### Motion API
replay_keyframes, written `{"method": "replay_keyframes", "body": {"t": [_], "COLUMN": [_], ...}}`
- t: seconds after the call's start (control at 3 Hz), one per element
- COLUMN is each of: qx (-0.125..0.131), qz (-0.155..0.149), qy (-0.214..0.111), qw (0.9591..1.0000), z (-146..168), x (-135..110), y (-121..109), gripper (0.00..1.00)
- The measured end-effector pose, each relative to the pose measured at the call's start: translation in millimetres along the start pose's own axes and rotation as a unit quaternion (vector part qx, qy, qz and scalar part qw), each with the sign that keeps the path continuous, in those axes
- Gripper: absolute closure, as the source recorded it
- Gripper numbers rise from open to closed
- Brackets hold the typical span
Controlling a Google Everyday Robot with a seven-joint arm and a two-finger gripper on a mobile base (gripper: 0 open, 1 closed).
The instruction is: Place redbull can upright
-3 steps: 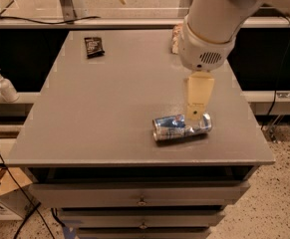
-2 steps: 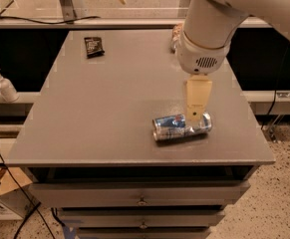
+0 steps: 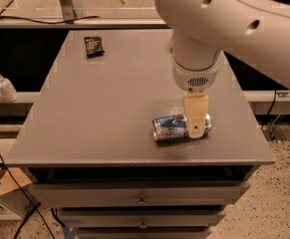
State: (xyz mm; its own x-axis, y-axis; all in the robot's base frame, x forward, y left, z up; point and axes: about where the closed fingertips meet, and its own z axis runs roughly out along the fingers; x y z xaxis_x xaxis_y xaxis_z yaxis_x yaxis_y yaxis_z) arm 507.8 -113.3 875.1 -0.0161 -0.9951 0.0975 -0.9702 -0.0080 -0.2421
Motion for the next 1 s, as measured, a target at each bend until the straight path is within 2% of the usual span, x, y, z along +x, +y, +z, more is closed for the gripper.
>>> {"method": "replay_keyframes", "body": {"t": [0.33,0.67,1.0], "qx": [0.003,0.004,-0.002], "qz": [-0.015,-0.032,-0.051], "qy": [0.043,0.07,0.093], "qw": [0.999,0.997,0.9943], "z": [14,24,31], "x": [-1,-5,-13], "y": [11,21,29], "gripper": [0.0,0.0,0.16]}}
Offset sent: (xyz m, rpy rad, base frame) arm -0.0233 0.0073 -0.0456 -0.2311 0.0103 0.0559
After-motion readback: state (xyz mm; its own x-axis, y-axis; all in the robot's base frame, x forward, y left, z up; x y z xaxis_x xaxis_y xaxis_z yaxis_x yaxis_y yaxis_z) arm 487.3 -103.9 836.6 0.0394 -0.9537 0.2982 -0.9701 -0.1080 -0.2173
